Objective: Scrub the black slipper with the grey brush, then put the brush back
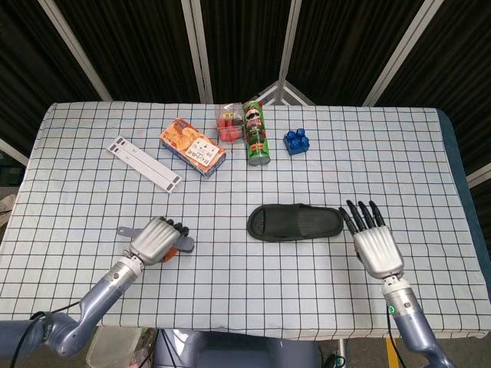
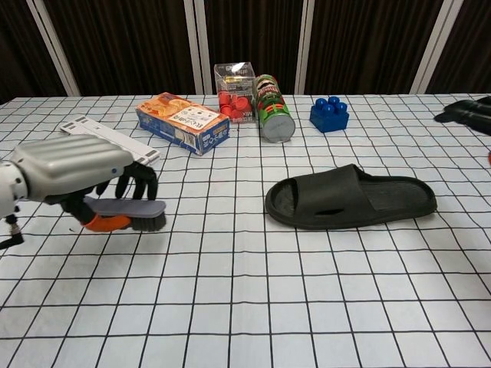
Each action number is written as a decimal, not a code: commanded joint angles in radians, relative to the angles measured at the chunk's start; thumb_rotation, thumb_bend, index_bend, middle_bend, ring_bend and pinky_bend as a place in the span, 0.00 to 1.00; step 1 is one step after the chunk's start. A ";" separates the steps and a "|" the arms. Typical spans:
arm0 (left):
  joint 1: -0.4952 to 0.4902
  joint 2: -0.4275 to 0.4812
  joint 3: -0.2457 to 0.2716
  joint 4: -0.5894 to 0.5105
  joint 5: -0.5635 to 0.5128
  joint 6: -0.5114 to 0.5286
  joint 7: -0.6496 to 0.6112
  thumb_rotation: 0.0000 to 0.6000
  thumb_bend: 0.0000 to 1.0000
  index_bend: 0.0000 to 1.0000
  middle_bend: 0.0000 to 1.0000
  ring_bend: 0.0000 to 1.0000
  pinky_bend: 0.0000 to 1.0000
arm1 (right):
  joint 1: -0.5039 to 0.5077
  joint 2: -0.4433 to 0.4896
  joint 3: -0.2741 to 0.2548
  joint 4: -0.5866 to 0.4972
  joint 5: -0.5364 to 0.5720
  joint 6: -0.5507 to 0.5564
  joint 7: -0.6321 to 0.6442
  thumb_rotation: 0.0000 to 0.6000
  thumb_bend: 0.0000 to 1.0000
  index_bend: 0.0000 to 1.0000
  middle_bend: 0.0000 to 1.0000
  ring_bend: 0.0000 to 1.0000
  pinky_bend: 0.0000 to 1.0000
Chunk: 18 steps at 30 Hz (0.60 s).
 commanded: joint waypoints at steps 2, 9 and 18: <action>0.066 -0.009 0.048 0.114 0.051 0.044 -0.077 1.00 0.67 0.41 0.63 0.51 0.49 | -0.078 0.002 -0.014 0.031 -0.036 0.094 0.052 1.00 0.83 0.00 0.00 0.00 0.03; 0.125 -0.048 0.057 0.261 0.139 0.103 -0.214 1.00 0.55 0.37 0.57 0.47 0.46 | -0.132 -0.006 -0.023 0.060 -0.060 0.139 0.079 1.00 0.82 0.00 0.00 0.00 0.01; 0.142 -0.079 0.051 0.328 0.184 0.094 -0.213 1.00 0.17 0.31 0.48 0.38 0.42 | -0.150 -0.012 -0.015 0.070 -0.058 0.113 0.100 1.00 0.82 0.00 0.00 0.00 0.01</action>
